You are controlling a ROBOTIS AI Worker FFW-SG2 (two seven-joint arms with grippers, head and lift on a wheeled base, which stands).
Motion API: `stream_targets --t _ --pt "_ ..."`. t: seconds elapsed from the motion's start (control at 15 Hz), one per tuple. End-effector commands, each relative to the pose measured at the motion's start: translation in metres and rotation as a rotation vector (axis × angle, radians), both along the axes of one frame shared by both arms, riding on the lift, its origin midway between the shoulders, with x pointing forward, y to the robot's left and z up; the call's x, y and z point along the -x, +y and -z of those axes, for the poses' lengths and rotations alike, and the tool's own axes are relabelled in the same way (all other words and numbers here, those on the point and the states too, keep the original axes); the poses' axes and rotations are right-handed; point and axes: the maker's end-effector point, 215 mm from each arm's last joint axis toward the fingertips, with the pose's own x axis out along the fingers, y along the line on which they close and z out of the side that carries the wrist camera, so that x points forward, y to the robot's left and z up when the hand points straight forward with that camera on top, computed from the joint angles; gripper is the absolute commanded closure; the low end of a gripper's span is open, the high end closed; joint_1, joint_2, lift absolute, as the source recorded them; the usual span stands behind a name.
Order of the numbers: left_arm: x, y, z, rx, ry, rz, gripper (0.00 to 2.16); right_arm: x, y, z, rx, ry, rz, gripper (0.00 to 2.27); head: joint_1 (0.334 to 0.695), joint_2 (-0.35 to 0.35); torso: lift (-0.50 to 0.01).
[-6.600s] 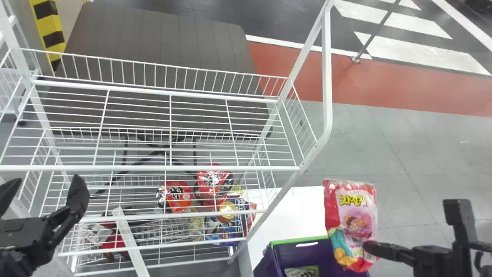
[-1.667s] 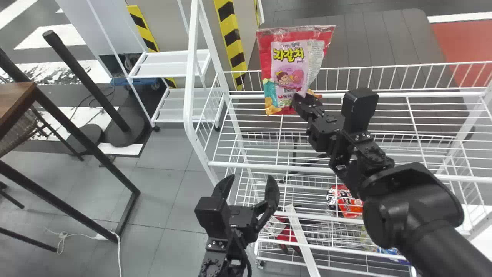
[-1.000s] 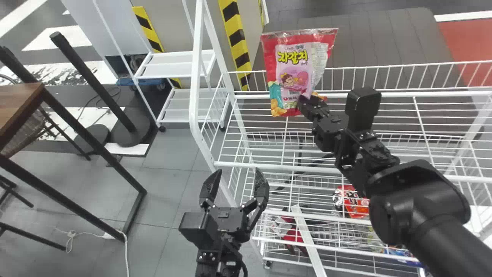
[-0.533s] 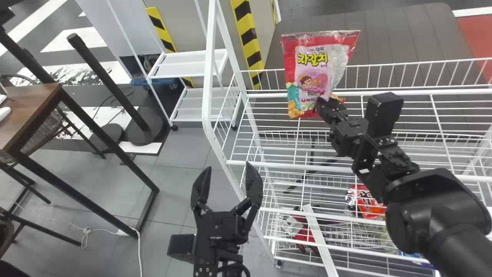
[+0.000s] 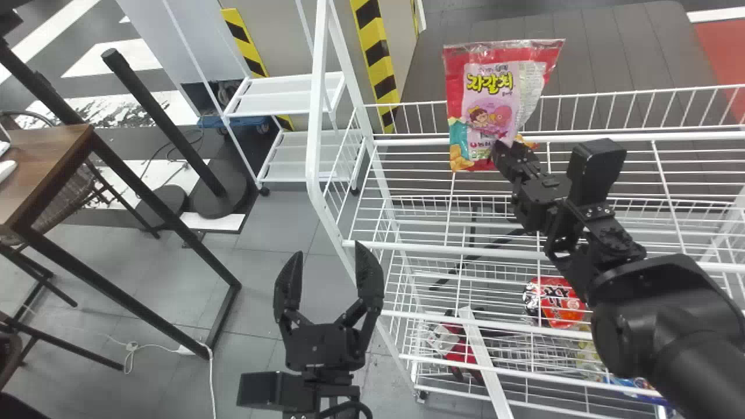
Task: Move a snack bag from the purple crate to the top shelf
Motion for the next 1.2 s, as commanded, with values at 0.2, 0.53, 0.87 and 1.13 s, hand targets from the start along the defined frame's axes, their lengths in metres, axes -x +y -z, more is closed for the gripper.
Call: stream_targets --t 0.2,0.53,0.87,1.13 --pt "0.048 0.043 -0.045 0.053 -0.229 -0.106 0.14 -0.002 0.008 0.004 -0.001 0.016 -0.053 1.54 0.695 0.323 0.0" --pt "0.071 0.063 -0.06 0.068 -0.306 -0.165 0.14 -0.005 0.004 0.013 0.019 0.033 -0.063 1.54 0.695 0.35 0.0" --pt "0.073 0.062 -0.059 0.07 -0.308 -0.164 0.14 -0.005 -0.004 0.025 0.027 0.053 -0.05 1.26 0.695 0.35 0.0" --pt "0.074 0.059 -0.059 0.069 -0.307 -0.157 0.14 -0.005 -0.006 0.026 0.018 0.058 -0.043 0.3 0.695 0.35 0.0"
